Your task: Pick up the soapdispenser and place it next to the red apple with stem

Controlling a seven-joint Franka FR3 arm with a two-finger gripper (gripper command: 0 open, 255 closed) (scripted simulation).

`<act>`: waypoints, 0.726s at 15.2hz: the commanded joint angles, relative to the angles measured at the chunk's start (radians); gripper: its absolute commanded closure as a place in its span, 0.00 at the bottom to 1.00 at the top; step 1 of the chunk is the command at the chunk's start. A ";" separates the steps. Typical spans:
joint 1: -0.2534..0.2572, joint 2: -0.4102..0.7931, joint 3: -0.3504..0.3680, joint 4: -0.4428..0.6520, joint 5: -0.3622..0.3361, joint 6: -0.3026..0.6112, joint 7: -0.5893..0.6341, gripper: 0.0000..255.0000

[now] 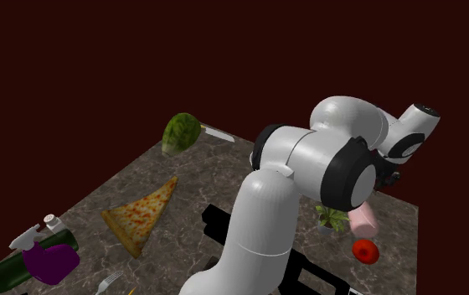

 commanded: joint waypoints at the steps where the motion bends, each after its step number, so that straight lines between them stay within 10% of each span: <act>1: 0.004 0.038 0.014 0.008 -0.007 0.042 -0.031 0.00; 11: -0.003 0.115 0.046 -0.017 0.020 0.147 -0.073 0.00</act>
